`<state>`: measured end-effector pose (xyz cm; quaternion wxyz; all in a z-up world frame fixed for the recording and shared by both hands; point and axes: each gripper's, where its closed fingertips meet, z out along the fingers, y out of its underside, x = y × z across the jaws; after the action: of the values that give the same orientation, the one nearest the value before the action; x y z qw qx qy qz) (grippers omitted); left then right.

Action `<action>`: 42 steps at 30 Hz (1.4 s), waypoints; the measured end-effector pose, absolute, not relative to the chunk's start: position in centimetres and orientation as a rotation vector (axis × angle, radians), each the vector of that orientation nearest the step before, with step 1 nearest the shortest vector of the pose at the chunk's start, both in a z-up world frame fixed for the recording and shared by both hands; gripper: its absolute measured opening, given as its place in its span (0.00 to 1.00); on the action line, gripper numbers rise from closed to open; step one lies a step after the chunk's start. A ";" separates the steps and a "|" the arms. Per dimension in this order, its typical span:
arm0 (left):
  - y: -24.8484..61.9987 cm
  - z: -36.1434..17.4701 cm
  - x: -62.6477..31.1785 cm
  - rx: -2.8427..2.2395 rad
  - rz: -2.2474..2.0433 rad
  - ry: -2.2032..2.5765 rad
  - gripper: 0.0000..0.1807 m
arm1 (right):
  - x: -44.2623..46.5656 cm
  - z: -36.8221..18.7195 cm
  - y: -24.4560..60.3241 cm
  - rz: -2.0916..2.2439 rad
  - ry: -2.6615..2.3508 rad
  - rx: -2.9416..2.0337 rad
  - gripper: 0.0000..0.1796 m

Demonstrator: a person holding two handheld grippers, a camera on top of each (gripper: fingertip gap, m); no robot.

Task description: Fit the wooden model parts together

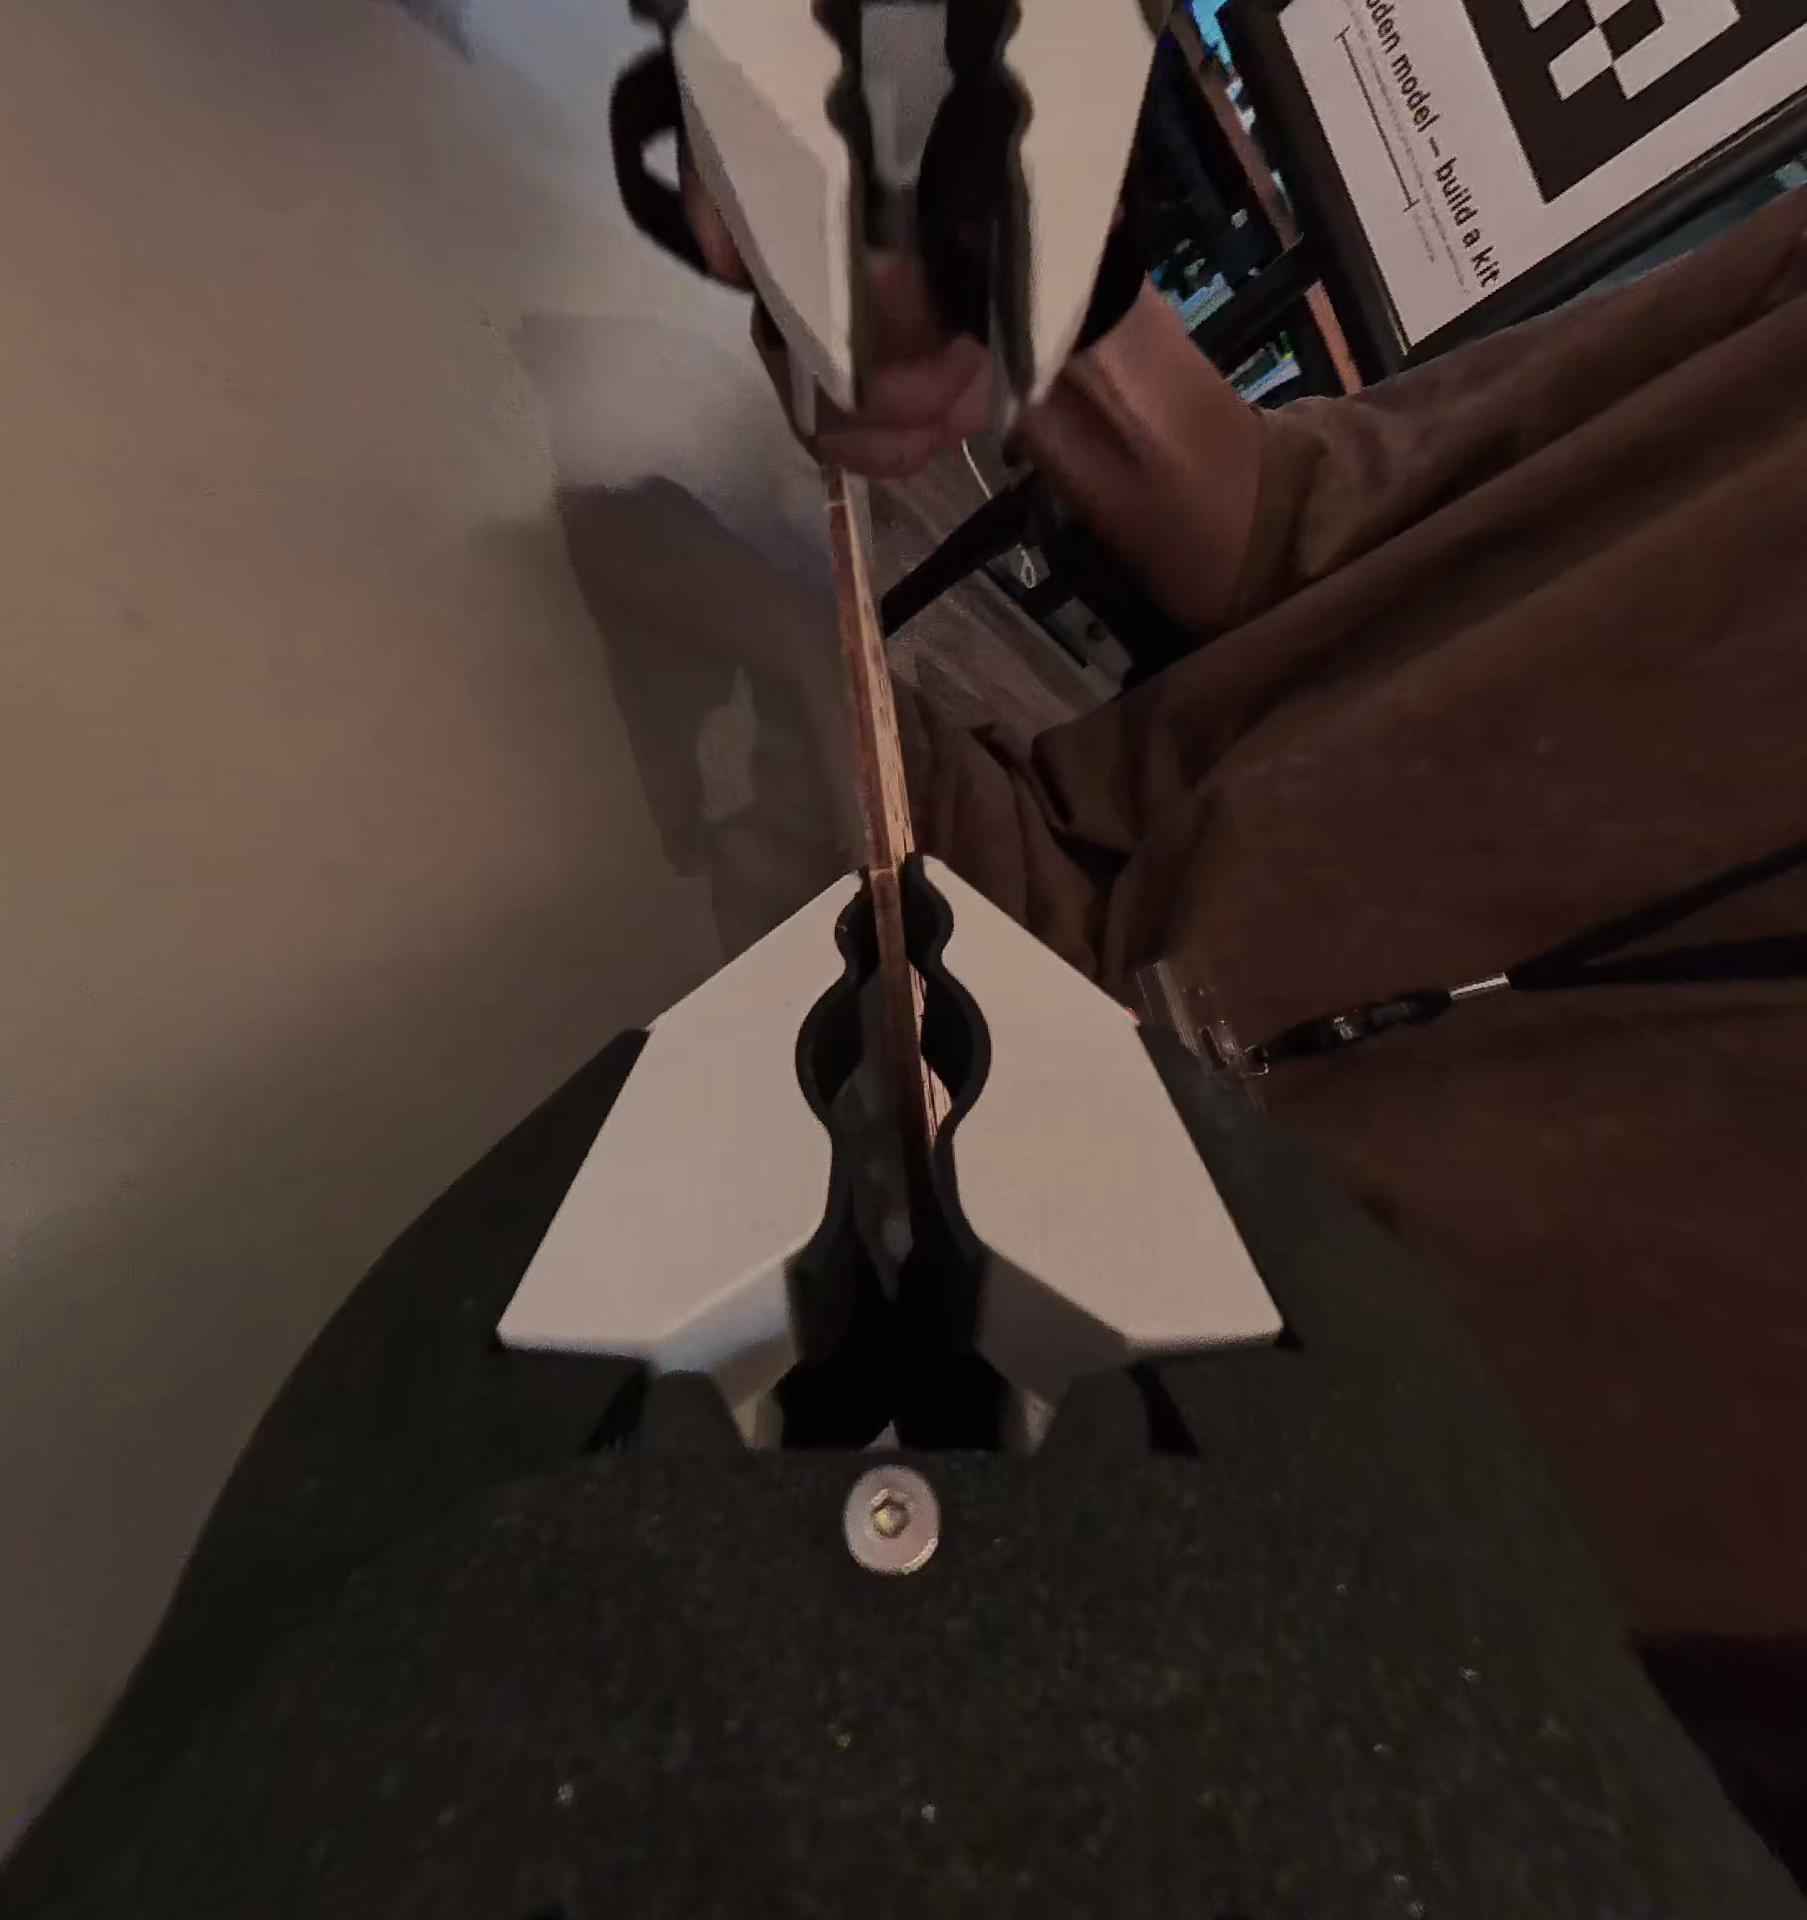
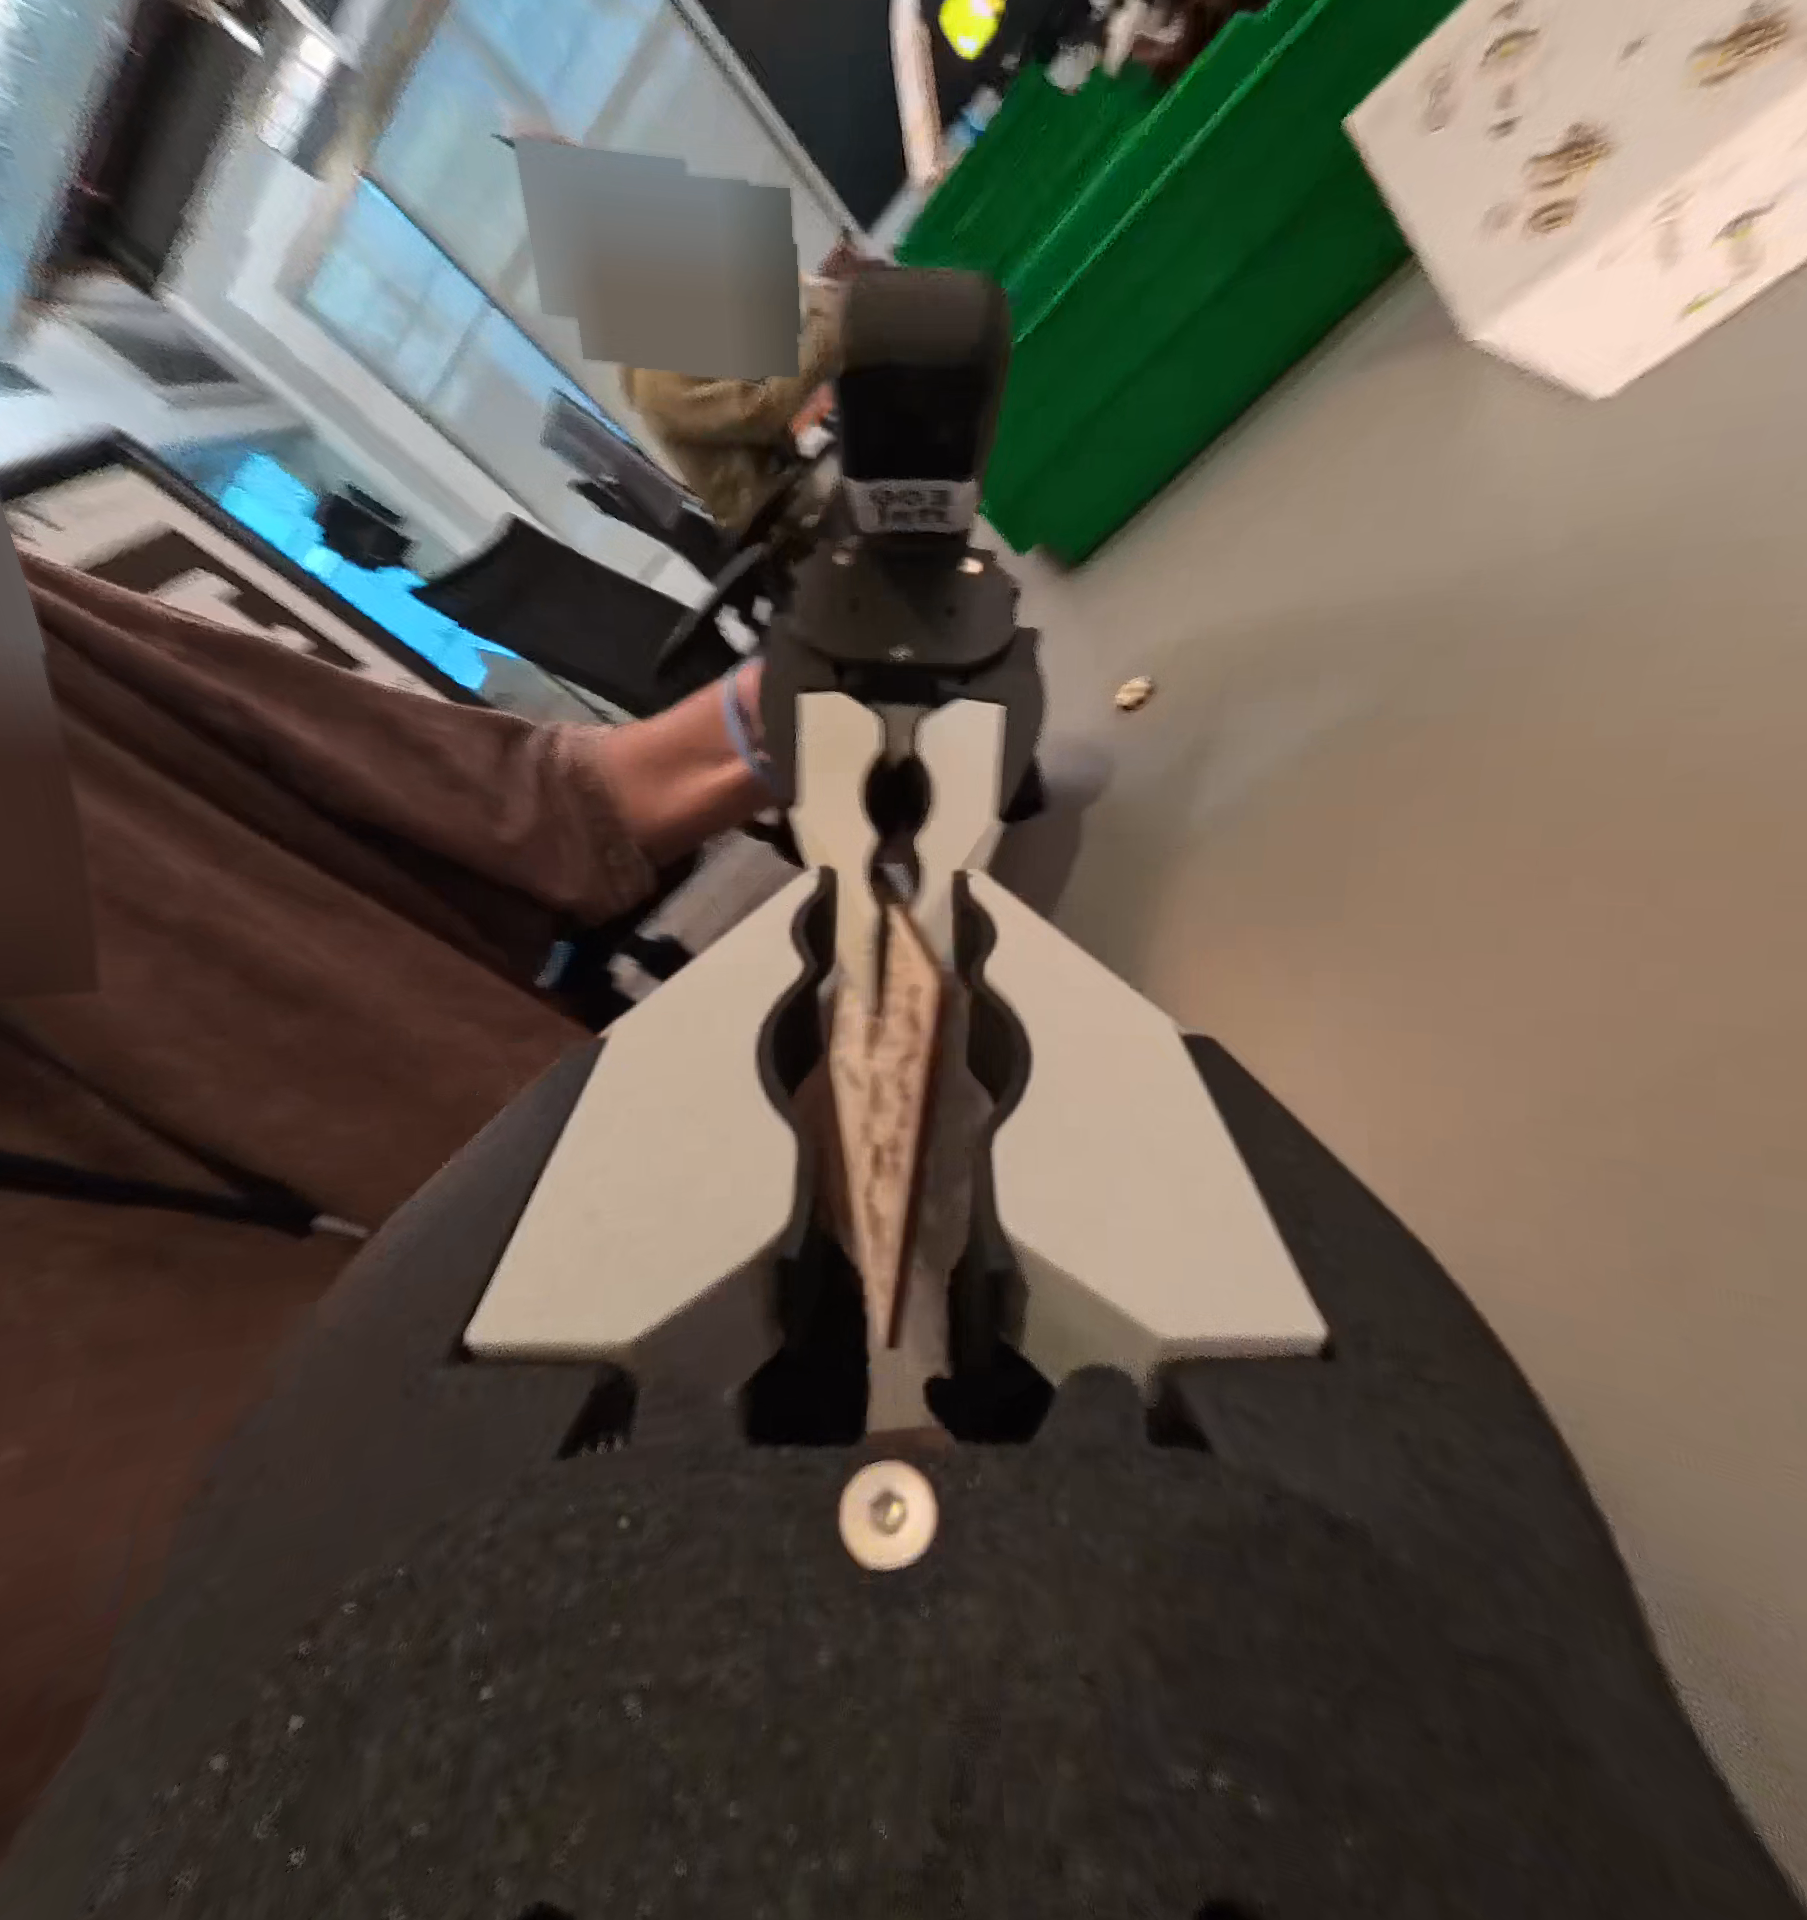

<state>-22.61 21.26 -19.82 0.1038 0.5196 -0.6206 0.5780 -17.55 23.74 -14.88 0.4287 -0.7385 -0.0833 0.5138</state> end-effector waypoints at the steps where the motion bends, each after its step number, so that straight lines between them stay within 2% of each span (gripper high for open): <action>1: 21.2 -19.7 -22.7 1.531 1.705 -1.842 0.01 | -17.7 -15.5 23.6 1.239 -0.233 -1.883 0.13; 4: 20.8 -19.1 -22.7 1.512 1.707 -1.922 0.01 | -20.3 -16.6 22.6 1.313 -0.305 -1.944 0.17; 8: 20.5 -18.0 -22.6 1.485 1.722 -1.978 0.01 | -21.5 -15.7 22.3 1.317 -0.375 -1.900 0.02; 27: 18.8 -16.6 -23.6 1.301 1.792 -1.997 0.01 | -22.6 -14.1 20.0 1.766 -0.259 -1.750 0.06; 36: 20.4 -17.0 -22.1 1.481 1.820 -1.940 0.04 | -21.4 -16.1 21.7 1.560 -0.242 -1.887 0.02; 42: 21.7 -17.1 -21.7 1.558 1.832 -1.997 0.01 | -21.4 -16.5 22.4 1.447 -0.245 -1.918 0.02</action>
<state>-21.68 21.68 -17.11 0.0078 0.4984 -0.6388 0.5860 -21.40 22.42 -16.50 0.3554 -0.7422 -0.0949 0.5602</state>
